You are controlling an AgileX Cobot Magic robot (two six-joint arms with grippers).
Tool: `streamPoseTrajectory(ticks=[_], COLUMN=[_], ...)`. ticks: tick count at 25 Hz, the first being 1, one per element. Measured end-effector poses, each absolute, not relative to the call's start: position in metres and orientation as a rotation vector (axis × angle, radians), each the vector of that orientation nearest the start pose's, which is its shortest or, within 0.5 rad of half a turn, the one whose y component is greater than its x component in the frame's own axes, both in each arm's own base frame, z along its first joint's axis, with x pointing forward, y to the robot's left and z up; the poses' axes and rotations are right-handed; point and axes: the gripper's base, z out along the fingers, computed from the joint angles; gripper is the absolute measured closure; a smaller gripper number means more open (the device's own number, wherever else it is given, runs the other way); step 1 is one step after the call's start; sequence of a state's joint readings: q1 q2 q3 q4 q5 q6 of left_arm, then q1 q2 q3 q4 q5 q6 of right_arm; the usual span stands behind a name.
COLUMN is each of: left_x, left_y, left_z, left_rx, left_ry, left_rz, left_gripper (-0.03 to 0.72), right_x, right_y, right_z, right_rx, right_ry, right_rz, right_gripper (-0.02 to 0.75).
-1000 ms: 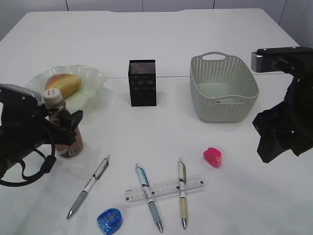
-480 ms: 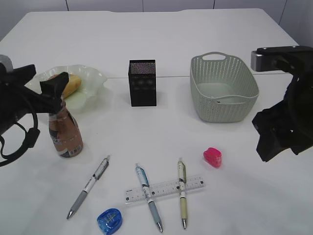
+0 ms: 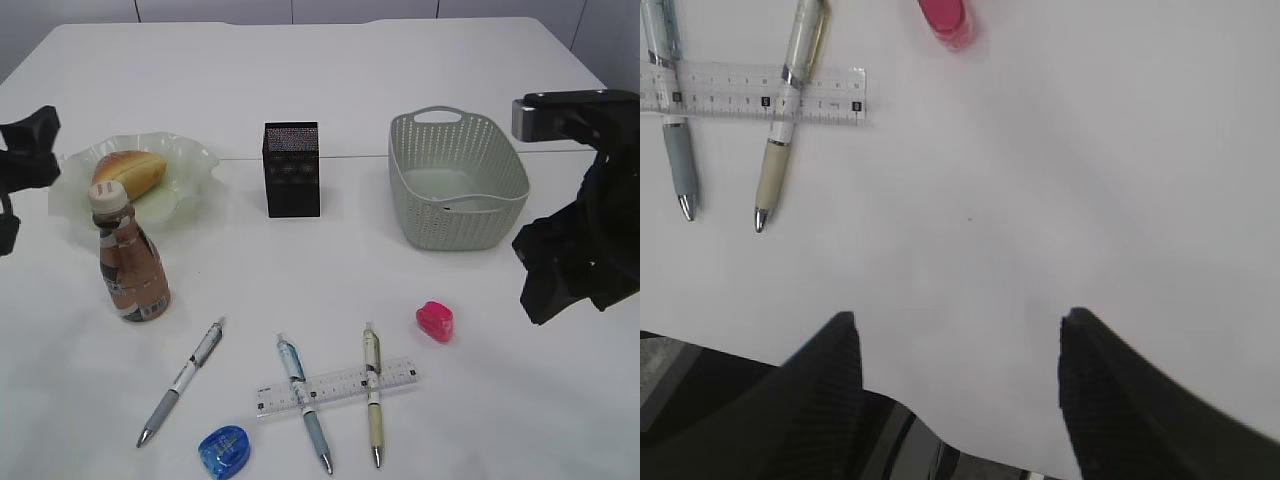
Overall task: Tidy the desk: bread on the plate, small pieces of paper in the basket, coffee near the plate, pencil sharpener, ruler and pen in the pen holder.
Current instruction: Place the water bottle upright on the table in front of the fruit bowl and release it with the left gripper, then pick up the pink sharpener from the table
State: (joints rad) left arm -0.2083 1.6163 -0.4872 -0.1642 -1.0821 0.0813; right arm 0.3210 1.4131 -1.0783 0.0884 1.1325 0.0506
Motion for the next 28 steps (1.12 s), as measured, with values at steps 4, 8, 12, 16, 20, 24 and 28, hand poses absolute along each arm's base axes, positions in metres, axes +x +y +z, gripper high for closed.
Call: streamPoseTrajectory(ticks=[4, 8, 12, 16, 20, 24, 28], left_x=[0.281, 0.272, 0.257, 0.239, 0.220, 0.203, 0.196], left_y=[-0.023, -0.014, -0.015, -0.019, -0.022, -0.023, -0.026], left_z=[0.207, 0.217, 0.220, 0.220, 0.224, 0.233, 0.251], left_rx=[-0.071, -0.114, -0.103, -0.059, -0.027, 0.004, 0.048], left_ry=[1.593, 1.696, 1.856, 2.039, 2.163, 2.242, 2.351], left_rz=[0.003, -0.007, -0.050, -0.093, -0.126, -0.150, -0.178], left_gripper=[0.103, 0.103, 0.125, 0.147, 0.151, 0.154, 0.154], right_x=[0.244, 0.244, 0.244, 0.244, 0.244, 0.244, 0.244], right_y=[0.089, 0.089, 0.089, 0.089, 0.089, 0.089, 0.089], right_z=[0.279, 0.279, 0.279, 0.279, 0.279, 0.279, 0.279], right_rx=[-0.356, -0.355, -0.355, -0.355, -0.355, -0.355, -0.355], right_ry=[2.943, 2.941, 2.941, 2.941, 2.941, 2.941, 2.941], right_rz=[0.174, 0.175, 0.175, 0.175, 0.175, 0.175, 0.175], right_gripper=[0.279, 0.279, 0.280, 0.280, 0.279, 0.279, 0.279])
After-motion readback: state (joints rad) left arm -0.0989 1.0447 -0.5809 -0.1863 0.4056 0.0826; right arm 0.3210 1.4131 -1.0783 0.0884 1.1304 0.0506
